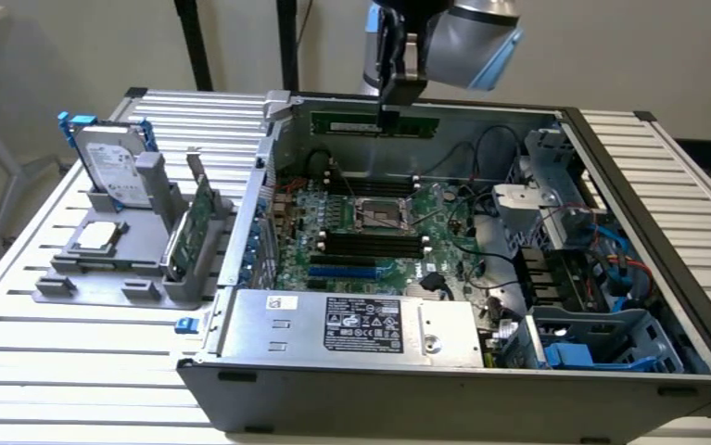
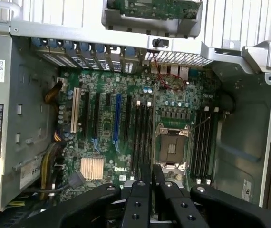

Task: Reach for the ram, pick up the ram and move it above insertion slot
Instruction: 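Pick up the ram and move it above insertion slot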

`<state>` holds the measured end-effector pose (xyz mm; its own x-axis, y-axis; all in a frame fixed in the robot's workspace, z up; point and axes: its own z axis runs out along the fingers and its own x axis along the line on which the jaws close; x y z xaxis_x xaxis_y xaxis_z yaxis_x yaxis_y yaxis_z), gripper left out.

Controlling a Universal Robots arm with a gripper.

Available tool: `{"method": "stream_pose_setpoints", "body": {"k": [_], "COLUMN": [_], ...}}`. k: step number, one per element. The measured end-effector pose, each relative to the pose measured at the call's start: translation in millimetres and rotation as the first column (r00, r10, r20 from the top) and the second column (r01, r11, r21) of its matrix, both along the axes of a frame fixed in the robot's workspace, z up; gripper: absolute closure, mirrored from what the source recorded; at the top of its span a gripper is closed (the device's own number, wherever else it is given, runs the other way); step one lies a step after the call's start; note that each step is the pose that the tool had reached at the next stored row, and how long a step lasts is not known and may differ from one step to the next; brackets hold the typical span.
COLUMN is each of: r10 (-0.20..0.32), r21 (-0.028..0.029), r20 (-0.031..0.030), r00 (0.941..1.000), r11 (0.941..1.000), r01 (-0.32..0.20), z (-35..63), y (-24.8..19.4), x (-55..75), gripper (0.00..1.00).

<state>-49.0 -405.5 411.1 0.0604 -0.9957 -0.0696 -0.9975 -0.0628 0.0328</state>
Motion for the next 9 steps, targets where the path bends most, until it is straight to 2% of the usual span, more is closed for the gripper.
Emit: {"method": "stream_pose_setpoints", "body": {"k": [9], "r10": [-0.011], "r21": [0.0001], "r20": [0.0000], "r00": [0.9999], "r11": [0.9999], "r01": [0.011], "z": [-6.4], "y": [9.2], "x": [11.7], "gripper": [0.87]}}
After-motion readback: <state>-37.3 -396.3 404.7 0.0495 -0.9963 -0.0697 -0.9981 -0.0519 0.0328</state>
